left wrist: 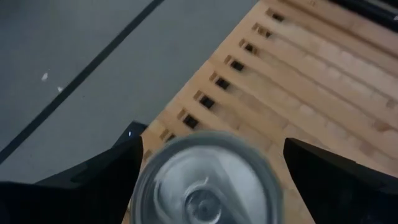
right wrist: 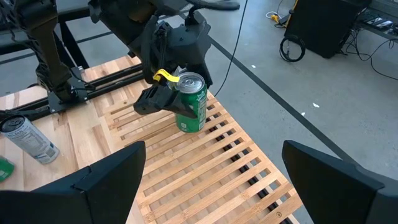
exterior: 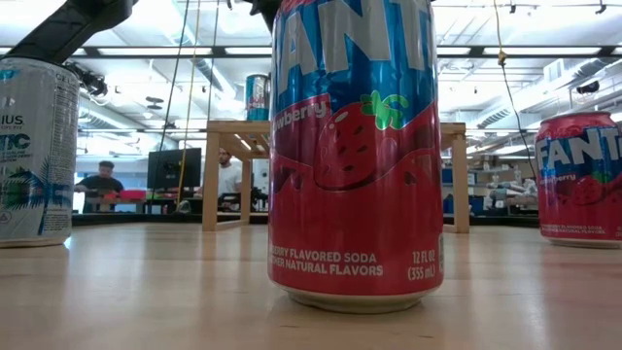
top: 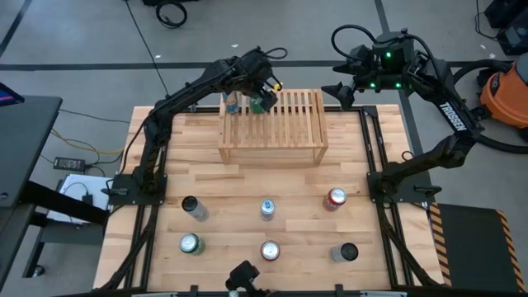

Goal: Place canned beverage on shelf
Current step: Align the green soda can with the blue soda can on the shelf, then put the right orange soda can on the shelf

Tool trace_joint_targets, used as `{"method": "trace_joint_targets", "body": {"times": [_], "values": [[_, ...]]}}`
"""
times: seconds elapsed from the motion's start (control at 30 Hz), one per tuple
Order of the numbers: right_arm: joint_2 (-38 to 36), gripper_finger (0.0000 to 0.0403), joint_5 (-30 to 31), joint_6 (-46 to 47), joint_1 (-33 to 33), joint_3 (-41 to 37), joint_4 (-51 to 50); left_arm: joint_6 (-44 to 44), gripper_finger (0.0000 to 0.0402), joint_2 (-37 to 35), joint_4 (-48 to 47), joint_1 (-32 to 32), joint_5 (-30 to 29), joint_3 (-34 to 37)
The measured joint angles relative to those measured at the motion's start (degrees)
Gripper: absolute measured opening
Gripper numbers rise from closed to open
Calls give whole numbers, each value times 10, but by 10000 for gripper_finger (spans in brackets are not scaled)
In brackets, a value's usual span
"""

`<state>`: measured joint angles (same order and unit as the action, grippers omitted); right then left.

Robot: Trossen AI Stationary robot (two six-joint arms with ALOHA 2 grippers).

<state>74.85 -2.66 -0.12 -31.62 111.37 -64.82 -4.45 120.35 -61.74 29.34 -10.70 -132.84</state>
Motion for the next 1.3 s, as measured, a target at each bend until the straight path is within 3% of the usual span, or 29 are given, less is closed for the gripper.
{"method": "trace_joint_targets", "body": {"times": [0.67, 1.3], "values": [[0, 387, 0, 0, 0, 0, 1, 20, 389, -61, 96, -48, -7, -1], [0, 387, 0, 0, 0, 0, 22, -11, 389, -171, -81, -211, -1, -1]]}}
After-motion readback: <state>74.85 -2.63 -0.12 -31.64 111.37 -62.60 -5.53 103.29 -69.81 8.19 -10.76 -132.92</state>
